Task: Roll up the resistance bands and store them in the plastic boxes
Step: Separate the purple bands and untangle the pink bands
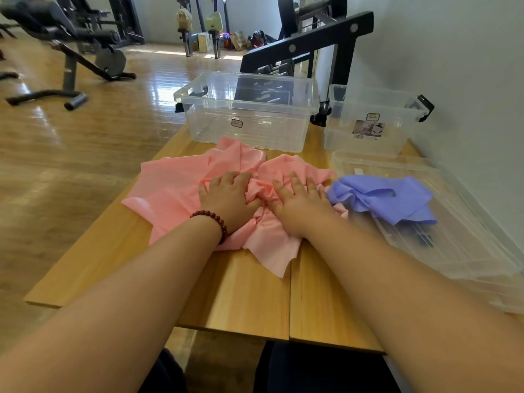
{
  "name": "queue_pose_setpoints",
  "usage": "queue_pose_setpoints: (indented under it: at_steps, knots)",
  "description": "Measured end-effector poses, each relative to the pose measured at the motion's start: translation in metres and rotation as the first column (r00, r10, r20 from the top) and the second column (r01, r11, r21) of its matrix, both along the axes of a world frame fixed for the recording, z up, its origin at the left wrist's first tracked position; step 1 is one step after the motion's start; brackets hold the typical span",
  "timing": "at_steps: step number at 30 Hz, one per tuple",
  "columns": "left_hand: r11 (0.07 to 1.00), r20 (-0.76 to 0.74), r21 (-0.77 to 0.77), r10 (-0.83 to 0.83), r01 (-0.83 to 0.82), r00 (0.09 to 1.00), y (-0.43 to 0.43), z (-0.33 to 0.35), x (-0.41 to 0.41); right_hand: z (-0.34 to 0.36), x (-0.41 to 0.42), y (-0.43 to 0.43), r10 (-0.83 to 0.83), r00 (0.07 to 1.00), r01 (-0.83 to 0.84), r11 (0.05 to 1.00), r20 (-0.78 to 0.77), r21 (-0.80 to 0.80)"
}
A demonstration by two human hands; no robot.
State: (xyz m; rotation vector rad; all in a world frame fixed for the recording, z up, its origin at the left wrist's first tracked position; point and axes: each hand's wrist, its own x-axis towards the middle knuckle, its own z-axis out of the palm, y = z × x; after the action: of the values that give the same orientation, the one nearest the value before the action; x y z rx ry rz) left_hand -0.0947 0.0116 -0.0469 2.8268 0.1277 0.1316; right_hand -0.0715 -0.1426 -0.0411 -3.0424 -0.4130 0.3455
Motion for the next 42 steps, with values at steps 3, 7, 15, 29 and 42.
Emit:
queue_pose_setpoints:
  at_steps: [3,7,15,29,42]
  knots:
    - [0.996,0.001,-0.068,-0.056,0.056,0.998,0.002,0.004,-0.002,0.003,0.006,-0.003,-0.018,1.000,0.018,1.000,0.001,-0.021]
    - [0.980,-0.029,-0.071,-0.189,0.186,0.982,0.019,0.015,-0.016,0.009,0.014,-0.010,-0.018,1.000,0.019,0.997,0.009,-0.069]
    - [0.983,-0.136,0.079,-0.152,0.164,0.979,0.019,-0.002,-0.035,0.023,-0.001,-0.017,0.011,0.996,-0.015,0.999,0.087,0.044]
    - [0.985,0.000,0.071,-0.159,0.158,0.987,0.010,-0.011,-0.042,-0.001,-0.035,-0.016,0.047,0.999,-0.046,0.998,-0.004,0.031]
    - [0.975,0.144,0.202,-0.120,0.089,0.982,0.008,-0.007,-0.053,0.005,-0.021,-0.021,0.071,0.997,-0.071,0.997,-0.020,-0.009]
